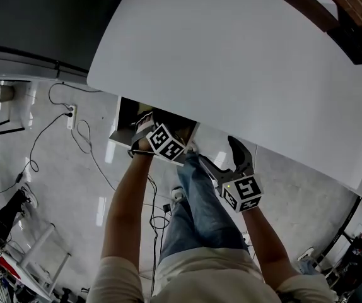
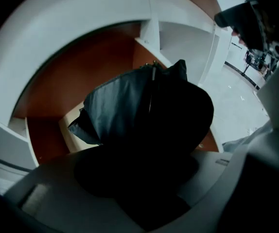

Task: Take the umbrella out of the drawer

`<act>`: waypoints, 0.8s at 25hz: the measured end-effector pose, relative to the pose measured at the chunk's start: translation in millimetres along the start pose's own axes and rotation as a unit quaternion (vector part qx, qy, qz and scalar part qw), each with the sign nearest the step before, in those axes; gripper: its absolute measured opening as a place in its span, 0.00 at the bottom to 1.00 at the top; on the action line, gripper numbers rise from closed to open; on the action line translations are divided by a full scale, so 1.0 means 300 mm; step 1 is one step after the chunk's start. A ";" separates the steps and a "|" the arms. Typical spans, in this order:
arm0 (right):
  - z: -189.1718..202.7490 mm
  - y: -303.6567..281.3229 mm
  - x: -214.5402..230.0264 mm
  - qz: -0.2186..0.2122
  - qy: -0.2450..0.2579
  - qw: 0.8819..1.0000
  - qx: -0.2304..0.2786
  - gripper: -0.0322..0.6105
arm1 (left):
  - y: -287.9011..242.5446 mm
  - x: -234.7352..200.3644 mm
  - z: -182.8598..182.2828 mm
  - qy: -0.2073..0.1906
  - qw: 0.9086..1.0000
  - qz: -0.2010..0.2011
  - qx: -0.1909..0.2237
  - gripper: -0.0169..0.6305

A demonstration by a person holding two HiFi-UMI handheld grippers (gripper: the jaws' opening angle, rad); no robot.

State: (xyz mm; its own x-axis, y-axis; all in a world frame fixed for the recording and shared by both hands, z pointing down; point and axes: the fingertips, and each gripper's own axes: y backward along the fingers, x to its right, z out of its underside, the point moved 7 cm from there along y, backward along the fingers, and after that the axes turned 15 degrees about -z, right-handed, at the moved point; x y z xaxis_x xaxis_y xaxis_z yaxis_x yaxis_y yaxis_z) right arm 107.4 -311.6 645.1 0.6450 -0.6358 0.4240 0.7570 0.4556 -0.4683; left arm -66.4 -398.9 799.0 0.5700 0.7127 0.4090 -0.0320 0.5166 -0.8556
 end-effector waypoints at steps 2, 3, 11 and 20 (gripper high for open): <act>-0.008 0.018 -0.025 0.000 0.005 1.000 0.003 0.68 | 0.061 -0.011 -0.006 0.013 1.000 -0.007 0.014 0.41; -0.011 0.029 -0.039 0.000 0.007 1.000 0.004 0.68 | 0.095 -0.014 -0.011 0.018 1.000 -0.011 0.022 0.41; -0.044 0.114 -0.185 -0.002 0.030 0.999 0.025 0.68 | 0.360 -0.038 0.002 0.025 0.996 -0.051 0.072 0.41; -0.072 0.254 -0.334 0.012 0.065 0.997 0.041 0.68 | 0.669 -0.023 0.046 0.100 0.986 -0.078 0.109 0.41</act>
State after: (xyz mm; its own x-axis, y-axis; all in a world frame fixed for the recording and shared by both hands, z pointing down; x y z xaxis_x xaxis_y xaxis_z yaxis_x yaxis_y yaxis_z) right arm 98.3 -226.7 550.3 0.6480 -0.6974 0.3062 0.7509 0.5179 -0.4098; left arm -88.0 -293.6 628.9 0.7316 0.5198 0.4411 -0.0936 0.7175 -0.6903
